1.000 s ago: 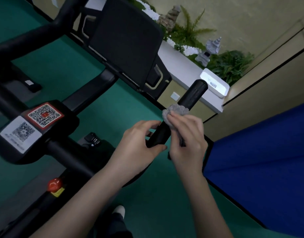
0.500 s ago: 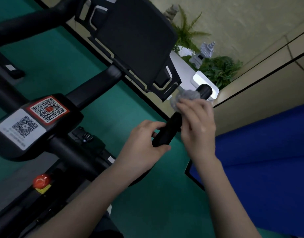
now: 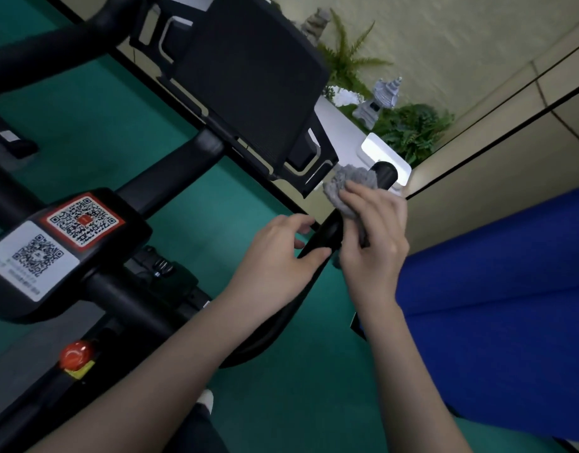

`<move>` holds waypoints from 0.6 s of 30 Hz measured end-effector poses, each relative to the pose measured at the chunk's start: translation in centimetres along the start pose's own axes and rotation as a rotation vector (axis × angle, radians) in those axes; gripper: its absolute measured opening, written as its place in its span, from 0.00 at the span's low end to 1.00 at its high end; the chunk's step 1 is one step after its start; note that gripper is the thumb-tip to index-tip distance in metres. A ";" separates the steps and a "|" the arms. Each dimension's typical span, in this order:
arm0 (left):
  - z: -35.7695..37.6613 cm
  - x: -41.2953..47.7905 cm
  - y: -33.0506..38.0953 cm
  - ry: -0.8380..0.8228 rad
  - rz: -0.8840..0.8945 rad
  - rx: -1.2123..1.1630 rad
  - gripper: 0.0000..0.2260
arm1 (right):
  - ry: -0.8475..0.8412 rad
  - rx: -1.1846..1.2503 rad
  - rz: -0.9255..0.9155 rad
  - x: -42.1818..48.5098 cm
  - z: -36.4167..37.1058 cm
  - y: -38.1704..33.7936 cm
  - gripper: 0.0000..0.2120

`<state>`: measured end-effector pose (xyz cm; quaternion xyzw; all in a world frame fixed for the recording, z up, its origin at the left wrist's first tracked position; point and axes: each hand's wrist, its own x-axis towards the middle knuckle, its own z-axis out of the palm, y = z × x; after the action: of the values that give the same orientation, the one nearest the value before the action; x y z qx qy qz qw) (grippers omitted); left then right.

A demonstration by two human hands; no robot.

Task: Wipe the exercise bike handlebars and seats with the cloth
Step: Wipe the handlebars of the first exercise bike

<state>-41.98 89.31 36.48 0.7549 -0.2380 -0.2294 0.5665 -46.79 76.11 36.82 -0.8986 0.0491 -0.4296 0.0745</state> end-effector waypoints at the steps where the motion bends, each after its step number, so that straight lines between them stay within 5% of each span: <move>1: 0.1 0.5 0.2 -0.002 -0.002 0.008 0.20 | 0.017 -0.006 0.003 -0.4 0.1 0.0 0.09; 18: 2.1 2.4 0.4 0.059 0.022 -0.012 0.17 | 0.448 0.135 0.346 1.5 2.3 0.7 0.09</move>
<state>-41.40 86.14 36.19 0.7553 -0.2279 -0.2021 0.5803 -44.09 75.36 36.42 -0.7527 0.1883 -0.6005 0.1934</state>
